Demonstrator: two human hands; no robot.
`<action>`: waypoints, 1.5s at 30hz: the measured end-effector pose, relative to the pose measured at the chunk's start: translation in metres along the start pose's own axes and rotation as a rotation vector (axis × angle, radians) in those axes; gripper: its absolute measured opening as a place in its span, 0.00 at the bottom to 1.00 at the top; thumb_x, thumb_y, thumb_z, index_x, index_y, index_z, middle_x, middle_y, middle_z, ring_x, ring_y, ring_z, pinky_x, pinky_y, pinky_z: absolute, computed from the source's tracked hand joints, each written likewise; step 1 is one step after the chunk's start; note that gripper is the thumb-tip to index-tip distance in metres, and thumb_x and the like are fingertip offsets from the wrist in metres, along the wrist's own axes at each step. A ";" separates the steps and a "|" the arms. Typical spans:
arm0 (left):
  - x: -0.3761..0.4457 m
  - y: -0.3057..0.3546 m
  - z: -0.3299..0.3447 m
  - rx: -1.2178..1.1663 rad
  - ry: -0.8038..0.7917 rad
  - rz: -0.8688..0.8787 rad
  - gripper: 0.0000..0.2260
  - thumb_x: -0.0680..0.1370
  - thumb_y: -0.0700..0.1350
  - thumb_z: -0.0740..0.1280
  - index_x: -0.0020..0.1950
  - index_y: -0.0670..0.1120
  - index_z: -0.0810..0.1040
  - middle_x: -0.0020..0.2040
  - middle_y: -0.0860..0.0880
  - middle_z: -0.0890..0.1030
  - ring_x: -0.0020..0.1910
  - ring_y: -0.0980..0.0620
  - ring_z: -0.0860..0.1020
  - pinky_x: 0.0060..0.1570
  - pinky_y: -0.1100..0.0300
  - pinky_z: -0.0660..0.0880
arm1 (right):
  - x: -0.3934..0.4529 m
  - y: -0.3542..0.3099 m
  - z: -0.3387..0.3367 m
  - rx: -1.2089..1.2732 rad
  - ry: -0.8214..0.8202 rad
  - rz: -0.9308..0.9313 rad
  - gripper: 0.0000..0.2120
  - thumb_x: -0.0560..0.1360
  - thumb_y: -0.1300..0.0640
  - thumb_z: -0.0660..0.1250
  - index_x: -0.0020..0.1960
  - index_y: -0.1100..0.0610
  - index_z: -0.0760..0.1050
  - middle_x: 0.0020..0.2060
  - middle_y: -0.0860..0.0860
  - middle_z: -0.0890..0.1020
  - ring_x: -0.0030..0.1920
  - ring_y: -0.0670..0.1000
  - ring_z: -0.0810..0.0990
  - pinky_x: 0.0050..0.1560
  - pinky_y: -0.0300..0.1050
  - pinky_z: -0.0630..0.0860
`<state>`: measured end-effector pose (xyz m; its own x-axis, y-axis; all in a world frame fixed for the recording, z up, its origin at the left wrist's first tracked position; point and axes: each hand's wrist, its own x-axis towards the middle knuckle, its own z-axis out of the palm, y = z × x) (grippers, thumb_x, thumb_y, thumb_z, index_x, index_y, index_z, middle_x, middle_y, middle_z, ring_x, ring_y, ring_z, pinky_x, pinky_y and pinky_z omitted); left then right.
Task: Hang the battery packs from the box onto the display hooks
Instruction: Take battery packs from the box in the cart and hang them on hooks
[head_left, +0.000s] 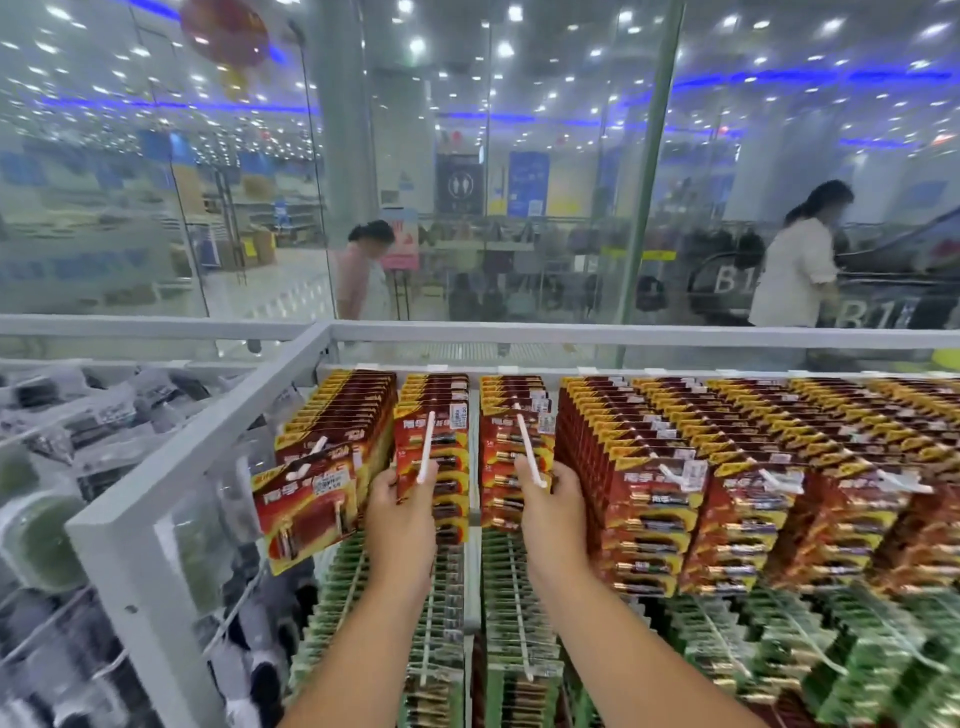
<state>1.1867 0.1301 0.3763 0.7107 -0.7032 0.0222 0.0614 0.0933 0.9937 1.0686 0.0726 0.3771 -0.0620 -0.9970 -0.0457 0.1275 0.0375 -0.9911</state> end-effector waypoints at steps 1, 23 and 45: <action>0.004 -0.003 0.000 -0.012 0.017 -0.004 0.15 0.81 0.59 0.69 0.62 0.53 0.74 0.56 0.57 0.82 0.51 0.61 0.79 0.48 0.60 0.75 | 0.001 -0.002 0.002 0.001 0.010 0.010 0.15 0.83 0.47 0.68 0.68 0.50 0.75 0.54 0.45 0.83 0.52 0.46 0.81 0.44 0.42 0.73; -0.052 -0.040 -0.074 0.220 -0.308 0.009 0.21 0.81 0.59 0.69 0.73 0.59 0.72 0.71 0.61 0.72 0.55 0.70 0.72 0.59 0.56 0.68 | -0.102 0.033 -0.048 -0.166 -0.038 0.002 0.18 0.82 0.45 0.68 0.70 0.41 0.70 0.60 0.36 0.76 0.64 0.42 0.76 0.64 0.45 0.74; -0.455 -0.079 0.228 0.252 -0.762 -0.081 0.19 0.70 0.64 0.73 0.57 0.58 0.79 0.60 0.56 0.81 0.60 0.50 0.81 0.64 0.44 0.78 | -0.202 0.018 -0.586 -0.099 0.357 0.003 0.08 0.81 0.56 0.71 0.58 0.47 0.78 0.53 0.44 0.81 0.52 0.43 0.80 0.59 0.40 0.74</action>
<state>0.6989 0.2815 0.3125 0.0315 -0.9968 -0.0728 -0.1324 -0.0764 0.9883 0.5037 0.3144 0.2952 -0.4059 -0.9111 -0.0715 0.0326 0.0637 -0.9974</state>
